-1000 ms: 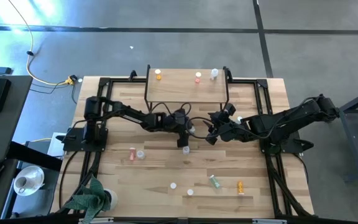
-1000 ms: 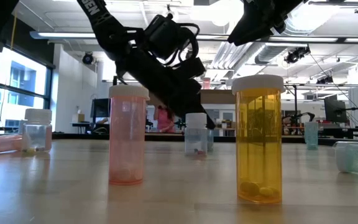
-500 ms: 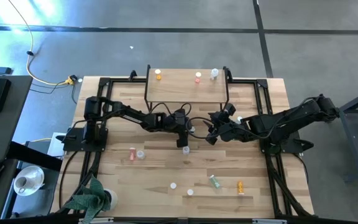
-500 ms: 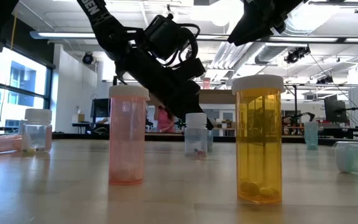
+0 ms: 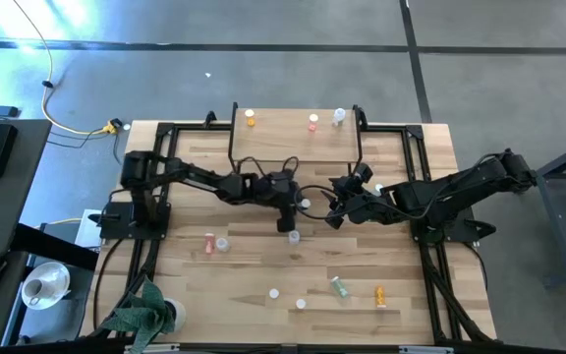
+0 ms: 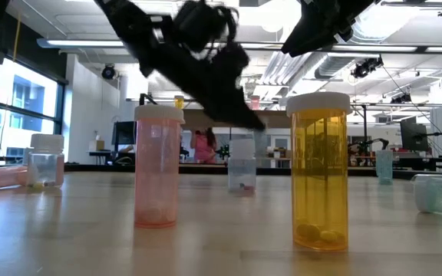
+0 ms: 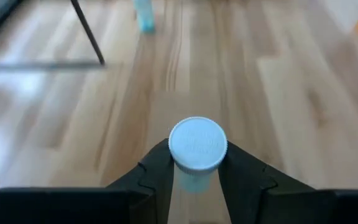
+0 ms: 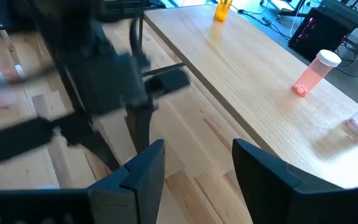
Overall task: Pick and place medicine bottles onto shelf by color
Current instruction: Put the top left blue pill bottle on the shelf
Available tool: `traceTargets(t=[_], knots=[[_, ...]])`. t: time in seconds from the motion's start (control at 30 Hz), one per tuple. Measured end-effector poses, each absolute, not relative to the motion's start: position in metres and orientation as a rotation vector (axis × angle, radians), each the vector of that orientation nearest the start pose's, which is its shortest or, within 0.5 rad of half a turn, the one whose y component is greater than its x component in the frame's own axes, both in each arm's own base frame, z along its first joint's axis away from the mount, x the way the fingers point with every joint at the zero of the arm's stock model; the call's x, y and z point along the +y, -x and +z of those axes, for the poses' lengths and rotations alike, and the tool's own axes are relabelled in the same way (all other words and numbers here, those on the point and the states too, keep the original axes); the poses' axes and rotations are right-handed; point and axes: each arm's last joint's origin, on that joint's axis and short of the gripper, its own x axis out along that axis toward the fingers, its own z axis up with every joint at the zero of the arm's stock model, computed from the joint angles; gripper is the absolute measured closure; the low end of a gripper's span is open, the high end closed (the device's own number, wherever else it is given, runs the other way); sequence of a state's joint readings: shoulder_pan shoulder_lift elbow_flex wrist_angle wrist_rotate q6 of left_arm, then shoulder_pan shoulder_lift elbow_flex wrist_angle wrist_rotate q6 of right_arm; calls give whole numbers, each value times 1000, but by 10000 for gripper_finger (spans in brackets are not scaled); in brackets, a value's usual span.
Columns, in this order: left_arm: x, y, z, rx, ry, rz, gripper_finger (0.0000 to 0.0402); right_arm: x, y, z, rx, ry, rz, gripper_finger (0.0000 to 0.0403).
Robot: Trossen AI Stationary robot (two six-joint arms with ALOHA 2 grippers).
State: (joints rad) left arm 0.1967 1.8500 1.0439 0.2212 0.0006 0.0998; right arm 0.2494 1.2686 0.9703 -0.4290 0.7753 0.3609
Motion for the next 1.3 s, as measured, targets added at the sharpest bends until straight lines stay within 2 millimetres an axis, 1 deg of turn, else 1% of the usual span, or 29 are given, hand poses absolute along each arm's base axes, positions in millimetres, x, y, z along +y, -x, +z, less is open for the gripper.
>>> traceTargets(t=[0.13,0.23,0.37,0.47,0.57,0.7,0.73,0.83,0.9,1.0,1.13,1.3], knots=[[76,-364,211,527,-66,183,295,44,-256,282,538,19,-605,224],[81,-347,242,483,-99,233,295,44,-256,282,538,20,-606,224],[93,-321,281,410,-155,352,300,44,-256,282,537,19,-606,224],[108,-303,303,363,-199,459,301,44,-256,282,536,15,-607,224],[128,-289,321,346,-213,552,301,44,-256,282,534,12,-607,224],[157,-279,338,316,-198,628,301,44,-257,283,528,8,-607,224],[164,-278,340,311,-192,636,302,44,-257,283,527,7,-607,224],[184,-275,338,333,-138,655,302,44,-257,283,528,8,-607,224],[195,-275,332,350,-88,654,302,44,-257,283,529,10,-607,224],[210,-275,318,383,-20,640,302,44,-257,283,529,11,-607,224],[221,-283,296,434,24,601,302,44,-257,283,530,11,-607,224],[228,-291,277,482,47,601,302,44,-257,283,530,11,-607,224]])
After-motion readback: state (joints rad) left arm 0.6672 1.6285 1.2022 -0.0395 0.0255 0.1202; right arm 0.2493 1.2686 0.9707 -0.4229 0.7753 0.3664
